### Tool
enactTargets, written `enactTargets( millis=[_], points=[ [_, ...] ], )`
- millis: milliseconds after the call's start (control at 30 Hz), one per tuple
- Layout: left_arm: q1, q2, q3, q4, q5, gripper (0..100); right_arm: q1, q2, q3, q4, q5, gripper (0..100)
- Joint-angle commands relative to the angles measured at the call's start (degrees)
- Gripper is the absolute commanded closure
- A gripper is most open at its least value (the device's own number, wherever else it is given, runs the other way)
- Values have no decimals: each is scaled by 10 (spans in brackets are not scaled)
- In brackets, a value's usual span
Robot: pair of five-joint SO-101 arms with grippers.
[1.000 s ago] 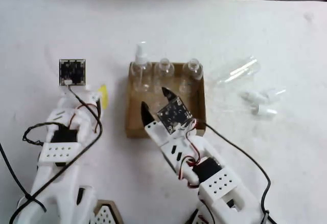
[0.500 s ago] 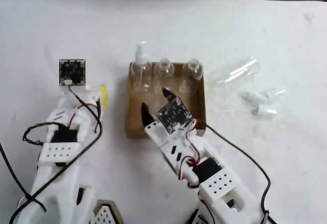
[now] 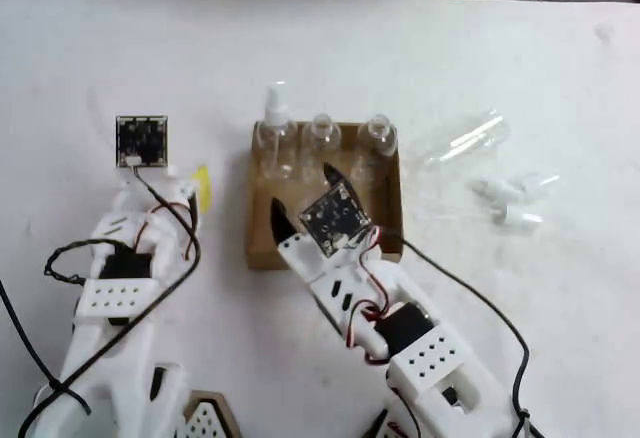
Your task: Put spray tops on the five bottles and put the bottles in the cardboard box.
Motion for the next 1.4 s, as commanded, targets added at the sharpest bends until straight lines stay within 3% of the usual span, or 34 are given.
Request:
enactTargets(
  millis=[0, 300, 367, 433, 500, 600, 700, 800, 933, 1367],
  points=[
    [5, -14, -3, -17, -6, 816, 13, -13, -53, 4, 7, 721],
    [3, -14, -3, -17, -6, 816, 59, -199, -114, 172, 7, 728],
    [3, -14, -3, -17, -6, 816, 106, -247, -118, 190, 3, 785],
    [3, -14, -3, -17, -5, 816, 146, -262, -116, 204, 2, 907],
    [3, -14, -3, -17, -5, 816, 167, -239, -116, 217, 1, 994],
    [5, -14, -3, -17, -5, 816, 175, -153, -117, 240, 1, 932],
    [5, -14, -3, -16, -5, 816, 174, -58, -118, 242, -1, 976],
    [2, -14, -3, -13, -5, 816, 176, 7, -120, 240, -51, 978],
    [2, -14, -3, -12, -5, 816, 186, 46, -120, 236, -95, 984],
    [5, -14, -3, -12, -5, 816, 182, 182, -115, 155, -96, 984]
  ],
)
